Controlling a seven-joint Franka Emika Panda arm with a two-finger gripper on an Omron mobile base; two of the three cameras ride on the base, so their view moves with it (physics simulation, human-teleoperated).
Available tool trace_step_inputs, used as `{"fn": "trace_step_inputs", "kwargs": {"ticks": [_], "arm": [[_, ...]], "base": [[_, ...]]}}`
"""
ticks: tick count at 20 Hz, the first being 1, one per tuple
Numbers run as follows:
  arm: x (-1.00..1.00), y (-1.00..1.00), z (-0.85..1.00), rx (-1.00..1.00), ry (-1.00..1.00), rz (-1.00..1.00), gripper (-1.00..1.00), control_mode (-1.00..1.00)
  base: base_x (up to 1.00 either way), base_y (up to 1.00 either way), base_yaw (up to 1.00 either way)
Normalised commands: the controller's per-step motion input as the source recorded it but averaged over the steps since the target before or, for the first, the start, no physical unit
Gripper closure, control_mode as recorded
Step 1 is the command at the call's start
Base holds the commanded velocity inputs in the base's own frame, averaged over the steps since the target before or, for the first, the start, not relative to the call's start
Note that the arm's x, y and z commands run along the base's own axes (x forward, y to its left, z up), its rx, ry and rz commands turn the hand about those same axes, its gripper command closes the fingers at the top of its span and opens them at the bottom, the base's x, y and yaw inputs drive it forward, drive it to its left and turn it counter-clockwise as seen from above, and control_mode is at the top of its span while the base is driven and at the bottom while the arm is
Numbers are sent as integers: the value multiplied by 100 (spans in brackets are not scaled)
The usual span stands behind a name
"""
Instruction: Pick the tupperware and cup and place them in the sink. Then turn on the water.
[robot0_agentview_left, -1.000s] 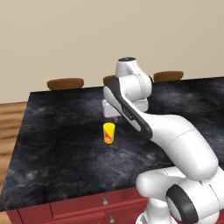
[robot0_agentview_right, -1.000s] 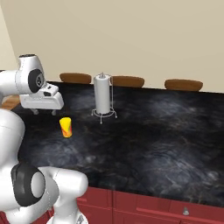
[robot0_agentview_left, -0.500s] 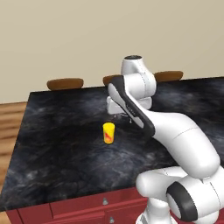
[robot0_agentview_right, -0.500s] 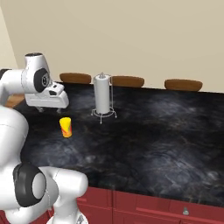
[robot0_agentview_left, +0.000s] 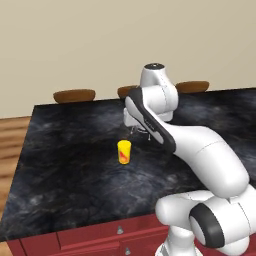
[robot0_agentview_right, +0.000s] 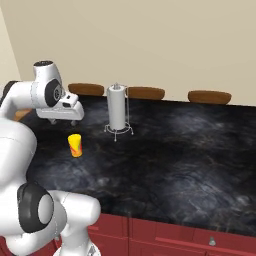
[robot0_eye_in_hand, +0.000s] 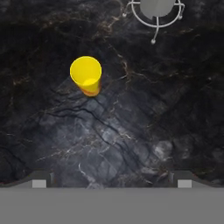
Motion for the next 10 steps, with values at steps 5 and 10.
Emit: {"fn": "trace_step_inputs", "kwargs": {"ticks": [5,10], "arm": [[33,0,0,0,0,0,-100,-100],[30,0,-7,0,0,0,-100,-100]], "base": [[0,0,0],[0,0,0]]}}
